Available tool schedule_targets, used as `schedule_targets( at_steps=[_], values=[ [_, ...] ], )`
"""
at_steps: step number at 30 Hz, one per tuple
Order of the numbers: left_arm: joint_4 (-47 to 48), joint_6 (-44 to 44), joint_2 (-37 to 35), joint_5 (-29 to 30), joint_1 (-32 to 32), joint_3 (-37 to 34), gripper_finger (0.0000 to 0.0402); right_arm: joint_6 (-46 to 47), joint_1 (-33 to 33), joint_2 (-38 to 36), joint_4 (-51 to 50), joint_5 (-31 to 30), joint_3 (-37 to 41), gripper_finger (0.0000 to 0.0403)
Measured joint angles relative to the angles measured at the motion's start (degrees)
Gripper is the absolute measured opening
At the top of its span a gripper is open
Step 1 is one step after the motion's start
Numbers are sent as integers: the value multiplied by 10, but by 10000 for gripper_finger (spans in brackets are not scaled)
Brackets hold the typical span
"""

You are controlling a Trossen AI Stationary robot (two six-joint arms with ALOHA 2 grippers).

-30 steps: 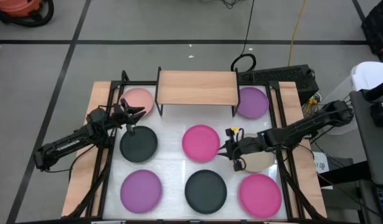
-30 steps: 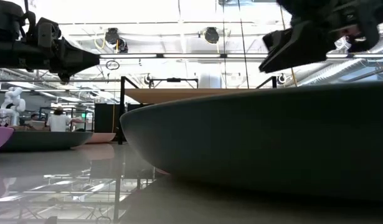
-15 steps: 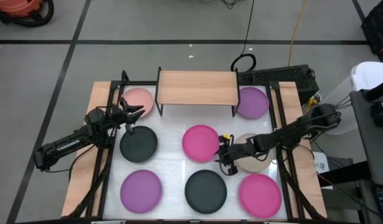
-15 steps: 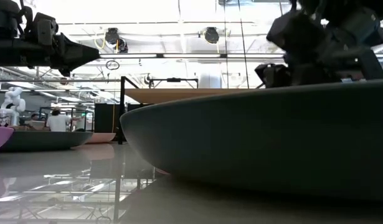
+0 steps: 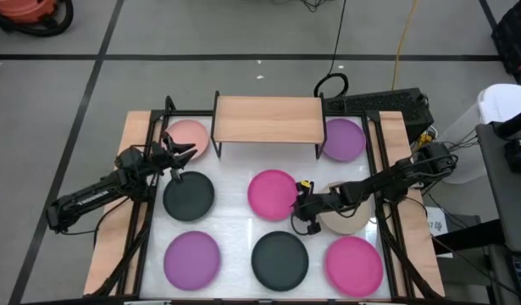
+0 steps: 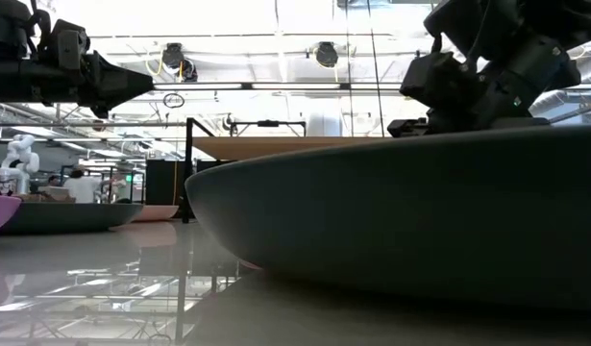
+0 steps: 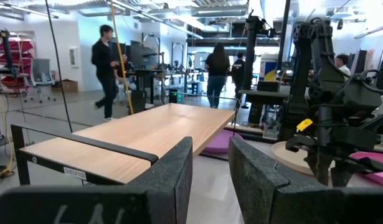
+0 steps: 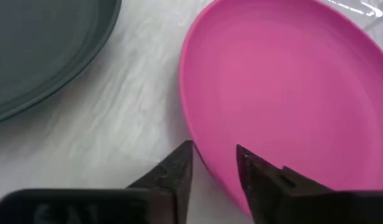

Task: Place and stack plates onto a shelf
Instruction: Put the top pink plate on the shelf

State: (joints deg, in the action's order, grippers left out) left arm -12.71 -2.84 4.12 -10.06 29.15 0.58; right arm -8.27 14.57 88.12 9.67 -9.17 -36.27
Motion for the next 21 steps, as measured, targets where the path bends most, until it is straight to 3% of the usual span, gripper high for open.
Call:
schedule_targets(
  at_steps=[5, 10, 15, 21],
  values=[
    [0, 1, 0, 1, 0, 0, 108, -2, 0, 0, -2, 2, 0, 36],
    [0, -1, 0, 1, 0, 0, 108, -1, -1, 0, -21, 2, 0, 8],
    [0, -1, 0, 1, 0, 0, 108, 7, -6, -1, -20, 3, 0, 9],
    [0, -2, 0, 1, 0, 0, 108, 17, -6, 0, -22, 4, 0, 46]
  ],
)
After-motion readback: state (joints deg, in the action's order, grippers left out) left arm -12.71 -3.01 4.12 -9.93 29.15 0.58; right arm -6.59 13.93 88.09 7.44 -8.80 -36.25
